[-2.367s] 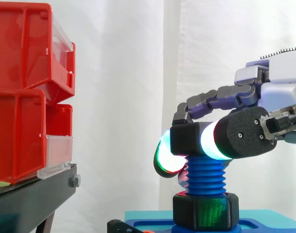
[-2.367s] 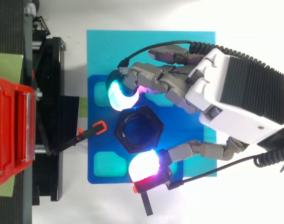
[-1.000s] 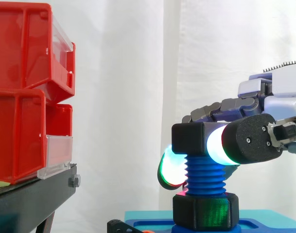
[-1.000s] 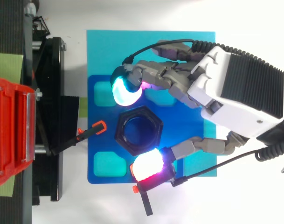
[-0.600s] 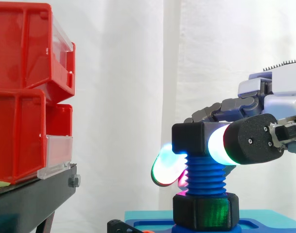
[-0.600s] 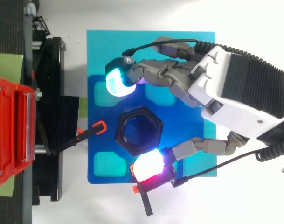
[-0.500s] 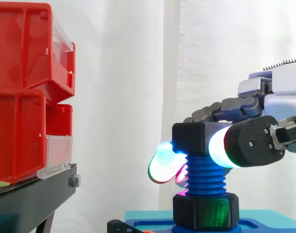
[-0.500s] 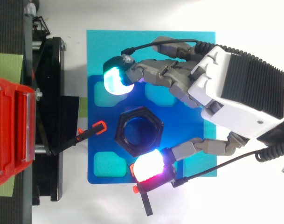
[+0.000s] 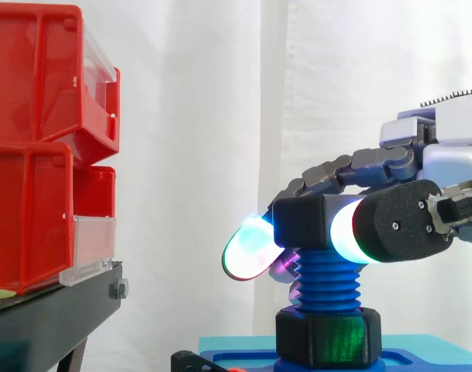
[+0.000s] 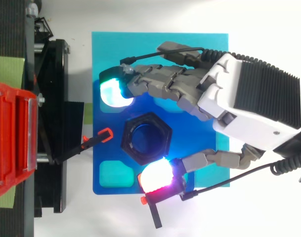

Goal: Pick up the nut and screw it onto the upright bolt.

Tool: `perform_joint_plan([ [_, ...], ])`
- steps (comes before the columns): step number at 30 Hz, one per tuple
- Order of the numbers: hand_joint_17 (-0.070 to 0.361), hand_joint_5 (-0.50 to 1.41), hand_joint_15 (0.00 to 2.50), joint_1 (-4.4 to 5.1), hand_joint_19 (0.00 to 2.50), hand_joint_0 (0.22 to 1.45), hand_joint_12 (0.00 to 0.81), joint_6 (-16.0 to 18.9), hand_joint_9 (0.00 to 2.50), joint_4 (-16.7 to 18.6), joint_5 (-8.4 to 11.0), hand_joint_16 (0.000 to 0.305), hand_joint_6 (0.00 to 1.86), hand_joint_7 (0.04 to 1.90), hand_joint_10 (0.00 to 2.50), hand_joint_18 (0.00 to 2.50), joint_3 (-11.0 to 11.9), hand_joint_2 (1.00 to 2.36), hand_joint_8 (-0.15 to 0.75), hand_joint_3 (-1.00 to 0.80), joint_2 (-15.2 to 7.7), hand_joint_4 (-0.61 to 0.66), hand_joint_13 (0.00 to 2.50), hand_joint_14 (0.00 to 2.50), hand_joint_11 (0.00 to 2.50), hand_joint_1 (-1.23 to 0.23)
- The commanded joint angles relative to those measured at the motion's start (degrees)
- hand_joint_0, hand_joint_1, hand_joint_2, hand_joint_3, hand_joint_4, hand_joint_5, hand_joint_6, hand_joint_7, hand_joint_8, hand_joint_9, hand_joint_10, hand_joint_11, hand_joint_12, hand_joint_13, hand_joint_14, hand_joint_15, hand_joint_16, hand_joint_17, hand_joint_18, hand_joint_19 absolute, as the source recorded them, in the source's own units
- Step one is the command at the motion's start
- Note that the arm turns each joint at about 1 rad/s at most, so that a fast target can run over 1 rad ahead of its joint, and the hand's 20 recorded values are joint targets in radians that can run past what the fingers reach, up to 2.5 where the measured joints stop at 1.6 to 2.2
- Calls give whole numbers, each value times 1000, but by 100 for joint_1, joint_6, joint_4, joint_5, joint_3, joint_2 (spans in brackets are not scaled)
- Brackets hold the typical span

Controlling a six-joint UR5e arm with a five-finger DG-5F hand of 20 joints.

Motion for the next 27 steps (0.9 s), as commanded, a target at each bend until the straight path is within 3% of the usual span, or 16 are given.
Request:
perform_joint_plan([
  [1,232,-276,0,-1,0,374,461,-5,411,-48,-2,103,500,528,0,343,-1,1000,310,-500,62,165,551,0,0,-707],
  [7,236,-286,0,-1,0,358,469,-22,351,-83,7,105,500,517,0,332,8,1000,303,-500,194,146,504,0,0,-703],
  [15,240,-281,0,-1,0,350,472,-31,315,-101,-2,107,500,533,0,294,52,1000,302,-500,194,152,473,0,0,-672],
  [18,239,-265,0,-1,0,350,473,-75,319,-171,-2,106,501,573,0,291,157,1000,309,-500,185,176,472,0,0,-634],
  [26,235,-215,0,26,0,365,475,-163,350,-101,-2,105,502,700,0,261,157,1000,327,-500,185,212,481,0,0,-515],
  [27,237,-213,0,26,0,363,477,-163,338,-101,-2,105,502,711,0,167,157,1000,327,-500,185,210,472,0,0,-495],
])
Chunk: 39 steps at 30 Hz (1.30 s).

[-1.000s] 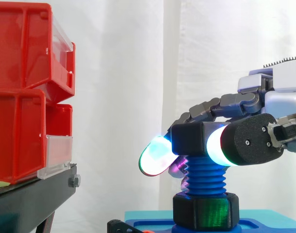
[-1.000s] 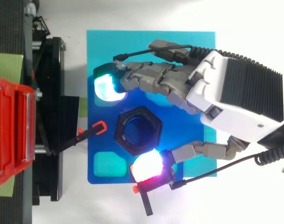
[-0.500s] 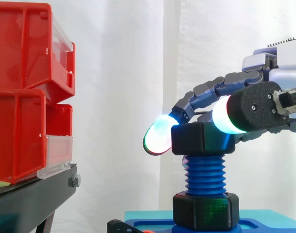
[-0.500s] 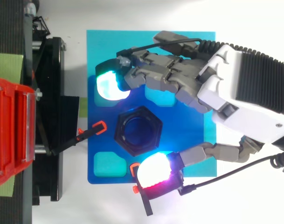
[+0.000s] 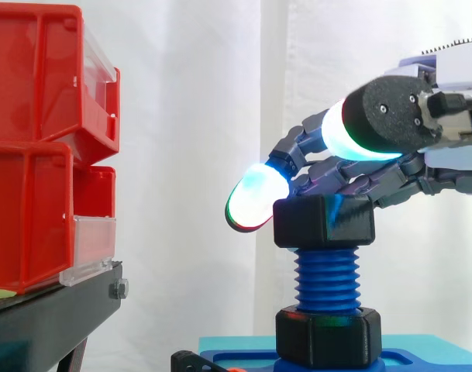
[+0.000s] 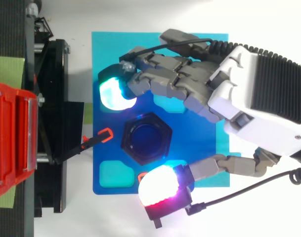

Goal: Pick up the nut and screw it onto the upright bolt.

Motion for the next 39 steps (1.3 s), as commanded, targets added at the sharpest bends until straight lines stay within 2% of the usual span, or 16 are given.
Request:
perform_joint_plan([
  [1,236,-209,0,20,0,365,476,-13,337,45,0,105,502,712,0,164,3,1000,327,-500,-2,206,472,0,0,-481],
  [9,232,-194,0,29,0,375,475,-119,342,247,9,103,502,746,0,104,3,1000,325,-500,-2,177,460,0,0,-400],
  [16,230,-183,0,55,0,380,473,-242,339,370,-97,102,502,773,0,77,3,1000,322,-500,-2,179,451,0,0,-380],
  [26,229,-177,0,99,0,384,473,-497,339,564,-387,102,502,778,0,46,3,1000,325,-500,-19,191,446,0,0,-379],
  [39,225,-173,0,134,0,390,473,-453,351,493,-483,100,503,787,0,43,3,1000,328,-500,-37,211,455,0,0,-372],
])
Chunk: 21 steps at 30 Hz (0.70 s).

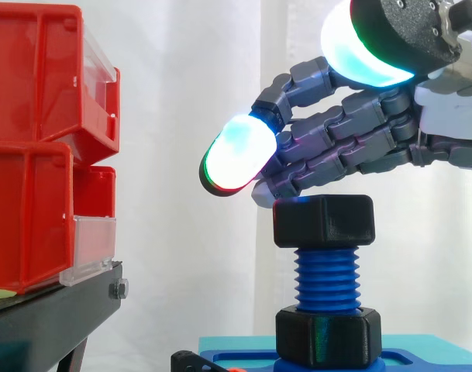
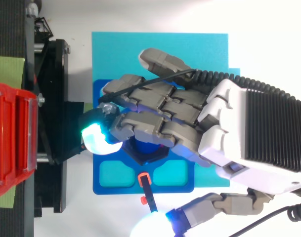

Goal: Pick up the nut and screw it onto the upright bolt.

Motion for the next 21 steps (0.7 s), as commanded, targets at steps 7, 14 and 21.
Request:
perform_joint_plan([
  [7,226,-171,0,-1,0,388,474,-25,355,-131,-95,100,503,788,0,41,-2,1000,331,-500,-3,214,457,0,0,-353],
  [14,225,-168,0,-28,0,388,474,-43,364,-139,-157,100,503,788,0,40,-2,1000,335,-500,-12,217,459,0,0,-342],
  [21,223,-166,0,-54,0,390,475,-25,371,-139,-183,99,503,792,0,45,-2,1000,337,-500,-47,223,467,0,0,-343],
])
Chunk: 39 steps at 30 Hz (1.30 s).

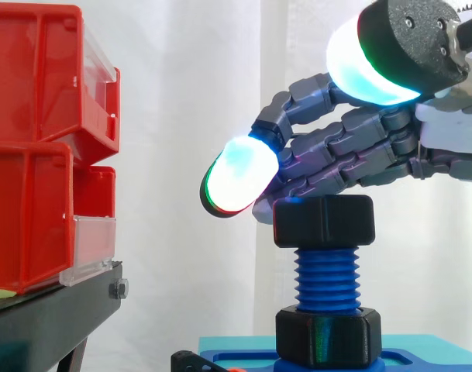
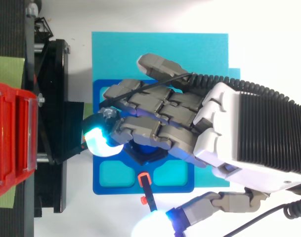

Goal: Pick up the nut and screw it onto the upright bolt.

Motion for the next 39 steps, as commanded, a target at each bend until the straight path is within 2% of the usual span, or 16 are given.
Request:
perform_joint_plan([
  [1,223,-166,0,-11,0,390,474,8,371,-1,-6,99,503,791,0,48,0,1000,337,-500,-4,224,467,0,0,-342],
  [8,220,-164,0,-29,0,391,478,8,376,-27,-50,98,503,793,0,85,0,1000,339,-500,-13,226,478,0,0,-340],
  [10,215,-159,0,-38,0,392,479,0,389,-36,-50,95,503,803,0,158,9,1000,344,-500,-13,233,492,0,0,-339],
  [11,209,-157,0,-38,0,395,478,-9,405,-36,-50,93,503,811,0,281,0,1000,347,-500,-13,236,511,0,0,-350],
  [16,188,-149,0,-46,0,400,476,-9,444,-80,-67,83,503,832,0,448,0,1000,356,-500,-13,245,553,0,0,-347],
  [19,172,-145,0,-55,132,402,467,-9,467,-89,-67,76,503,833,0,539,0,1000,360,-500,-13,247,580,0,0,-345],
  [25,145,-132,0,-99,0,411,430,-9,533,-159,-129,65,503,864,0,547,0,1000,368,-500,-13,274,635,0,0,-348],
  [31,120,-118,0,-125,0,422,379,-9,599,-194,-164,54,504,940,0,579,0,1000,378,-500,-13,318,681,0,0,-361],
  [39,115,-104,0,-169,0,433,364,-9,651,-220,-217,51,504,1065,0,620,0,1000,378,-500,-4,332,714,0,0,-373],
])
